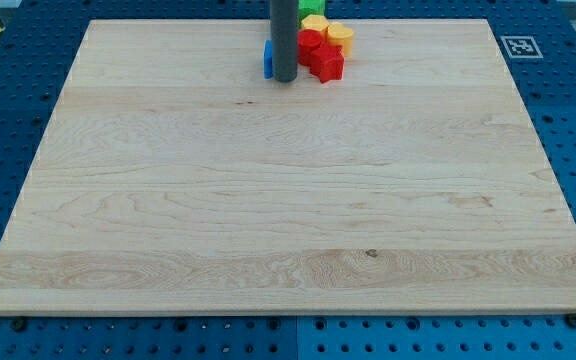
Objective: Slide the blue triangle closer to the red circle
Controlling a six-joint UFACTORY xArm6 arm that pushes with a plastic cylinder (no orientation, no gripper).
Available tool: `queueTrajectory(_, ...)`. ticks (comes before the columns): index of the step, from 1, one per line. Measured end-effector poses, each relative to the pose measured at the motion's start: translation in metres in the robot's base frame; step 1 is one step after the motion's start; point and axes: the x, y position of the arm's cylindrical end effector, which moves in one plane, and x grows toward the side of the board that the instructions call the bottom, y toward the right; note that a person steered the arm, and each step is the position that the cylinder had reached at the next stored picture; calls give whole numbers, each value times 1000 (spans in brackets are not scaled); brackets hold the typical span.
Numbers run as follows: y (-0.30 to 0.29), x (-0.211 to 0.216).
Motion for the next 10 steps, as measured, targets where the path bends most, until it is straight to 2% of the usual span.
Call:
queueTrajectory(2,0,-9)
queueTrajectory(4,-32,56)
queueTrajectory(7,-49,3)
queueTrajectory(8,-43,-10)
queueTrajectory(10,-5,-10)
